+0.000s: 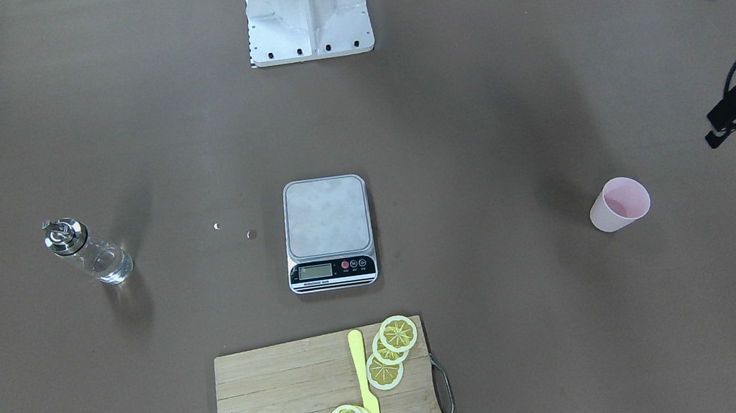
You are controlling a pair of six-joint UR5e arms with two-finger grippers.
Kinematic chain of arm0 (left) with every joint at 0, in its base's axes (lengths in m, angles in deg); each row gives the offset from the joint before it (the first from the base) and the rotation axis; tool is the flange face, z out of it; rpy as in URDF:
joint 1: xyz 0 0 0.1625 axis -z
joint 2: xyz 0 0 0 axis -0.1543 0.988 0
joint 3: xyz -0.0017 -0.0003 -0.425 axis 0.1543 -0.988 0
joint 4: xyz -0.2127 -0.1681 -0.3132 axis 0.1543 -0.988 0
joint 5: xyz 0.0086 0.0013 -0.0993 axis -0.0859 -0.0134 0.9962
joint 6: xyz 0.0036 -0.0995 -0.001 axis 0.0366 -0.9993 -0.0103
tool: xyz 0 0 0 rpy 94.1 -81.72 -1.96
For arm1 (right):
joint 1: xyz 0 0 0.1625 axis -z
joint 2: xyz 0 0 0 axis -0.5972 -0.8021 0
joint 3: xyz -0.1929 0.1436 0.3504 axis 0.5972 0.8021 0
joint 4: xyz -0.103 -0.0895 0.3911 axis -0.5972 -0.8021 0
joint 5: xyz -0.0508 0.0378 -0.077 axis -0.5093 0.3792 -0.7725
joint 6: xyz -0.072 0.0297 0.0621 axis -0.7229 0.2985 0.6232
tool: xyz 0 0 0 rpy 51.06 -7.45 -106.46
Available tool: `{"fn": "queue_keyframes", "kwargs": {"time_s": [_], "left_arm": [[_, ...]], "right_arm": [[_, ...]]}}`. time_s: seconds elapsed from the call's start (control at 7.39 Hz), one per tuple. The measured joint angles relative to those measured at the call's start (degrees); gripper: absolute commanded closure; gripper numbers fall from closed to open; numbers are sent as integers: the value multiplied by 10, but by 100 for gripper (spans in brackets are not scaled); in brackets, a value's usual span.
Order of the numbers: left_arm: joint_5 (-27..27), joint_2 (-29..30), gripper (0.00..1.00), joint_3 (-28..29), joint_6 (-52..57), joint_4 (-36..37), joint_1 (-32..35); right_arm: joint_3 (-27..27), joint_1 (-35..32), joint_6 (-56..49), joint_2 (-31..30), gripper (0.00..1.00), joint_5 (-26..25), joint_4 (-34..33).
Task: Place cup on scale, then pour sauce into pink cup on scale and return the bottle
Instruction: 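Move the left gripper down to the pink paper cup and grasp it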
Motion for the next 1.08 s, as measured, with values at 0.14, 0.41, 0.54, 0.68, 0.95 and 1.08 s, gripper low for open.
{"fn": "queue_keyframes", "kwargs": {"time_s": [0.14,0.41,0.54,0.68,0.95,1.08], "left_arm": [[-19,6,3,7,-21,-2,-22],[-28,17,3,50,-31,-30,-35],[-27,21,3,80,-33,-64,-37],[-26,23,3,102,-39,-93,-40],[-26,30,6,120,-62,-117,-53],[-26,34,8,125,-69,-120,-61]], "right_arm": [[1,0,0,0,0,0,1],[0,0,0,-1,0,0,1],[-1,0,0,-2,0,0,1],[-2,0,0,-2,0,0,2],[-2,0,0,-2,0,0,2],[-2,0,0,-3,0,0,2]]}}
